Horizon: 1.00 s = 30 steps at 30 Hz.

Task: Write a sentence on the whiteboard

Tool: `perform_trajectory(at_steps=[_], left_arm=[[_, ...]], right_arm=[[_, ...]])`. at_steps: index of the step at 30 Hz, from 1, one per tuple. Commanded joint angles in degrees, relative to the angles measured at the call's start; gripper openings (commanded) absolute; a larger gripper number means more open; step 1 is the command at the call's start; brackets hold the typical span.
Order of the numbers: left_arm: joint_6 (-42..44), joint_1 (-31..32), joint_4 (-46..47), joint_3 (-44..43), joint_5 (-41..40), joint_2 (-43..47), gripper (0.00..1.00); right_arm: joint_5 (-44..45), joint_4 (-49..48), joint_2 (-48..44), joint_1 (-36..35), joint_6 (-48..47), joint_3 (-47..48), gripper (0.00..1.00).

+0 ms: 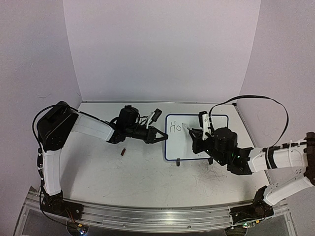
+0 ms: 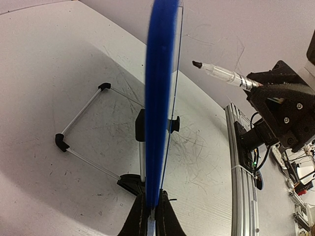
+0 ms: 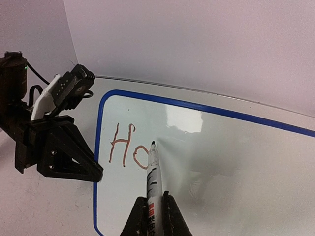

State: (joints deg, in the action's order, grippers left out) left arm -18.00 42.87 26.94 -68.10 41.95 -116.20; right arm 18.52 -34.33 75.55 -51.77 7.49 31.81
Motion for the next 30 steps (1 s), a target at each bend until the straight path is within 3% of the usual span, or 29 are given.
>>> perform_trajectory(at_steps=[1,30], left_arm=[[0.07,0.35,0.83,-0.01,1.46,3.62,0.00],[0.21,0.37,0.80,-0.20,1.55,3.70,0.00]], right_arm=[[1.71,-0.67,1.16,0.18,-0.18,1.28,0.00],[1.08,3.19,2.03,0.11,3.09,-0.48,0.00]])
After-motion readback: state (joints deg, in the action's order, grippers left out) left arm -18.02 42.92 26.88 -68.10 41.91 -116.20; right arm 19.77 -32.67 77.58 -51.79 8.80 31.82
